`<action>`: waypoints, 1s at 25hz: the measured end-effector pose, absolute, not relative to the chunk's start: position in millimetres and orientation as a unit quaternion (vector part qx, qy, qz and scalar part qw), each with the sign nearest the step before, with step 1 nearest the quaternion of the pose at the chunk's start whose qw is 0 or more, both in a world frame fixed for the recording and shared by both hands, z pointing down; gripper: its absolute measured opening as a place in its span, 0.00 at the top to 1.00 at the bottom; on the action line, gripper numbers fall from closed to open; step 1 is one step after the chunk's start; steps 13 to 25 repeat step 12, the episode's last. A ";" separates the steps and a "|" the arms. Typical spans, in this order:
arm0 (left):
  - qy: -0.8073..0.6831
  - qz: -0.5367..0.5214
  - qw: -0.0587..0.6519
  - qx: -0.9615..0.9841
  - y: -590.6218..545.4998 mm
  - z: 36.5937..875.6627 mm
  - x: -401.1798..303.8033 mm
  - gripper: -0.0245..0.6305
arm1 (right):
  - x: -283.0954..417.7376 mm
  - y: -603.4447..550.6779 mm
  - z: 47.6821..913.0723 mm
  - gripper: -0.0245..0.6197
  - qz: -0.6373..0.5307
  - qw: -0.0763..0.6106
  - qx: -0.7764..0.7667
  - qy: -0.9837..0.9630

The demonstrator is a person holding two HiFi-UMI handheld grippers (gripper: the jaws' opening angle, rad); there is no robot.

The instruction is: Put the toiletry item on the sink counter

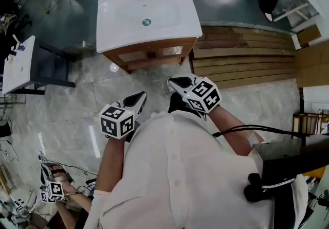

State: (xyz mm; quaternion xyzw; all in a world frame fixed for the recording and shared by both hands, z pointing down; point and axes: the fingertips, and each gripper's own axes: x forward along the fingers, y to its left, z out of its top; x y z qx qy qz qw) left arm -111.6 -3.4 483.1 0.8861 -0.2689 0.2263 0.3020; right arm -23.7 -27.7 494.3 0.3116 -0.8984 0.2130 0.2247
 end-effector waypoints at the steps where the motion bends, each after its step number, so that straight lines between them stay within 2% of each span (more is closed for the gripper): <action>1: -0.269 0.227 0.304 0.885 -3.7 484.4 -111.7 0.95 | -24.0 -29.0 495.2 0.95 0.214 0.225 0.310 -0.899; 25: -0.277 0.231 0.323 0.875 -31.0 500.2 -97.3 0.95 | -1.4 -61.3 515.6 0.95 0.229 0.227 0.306 -0.896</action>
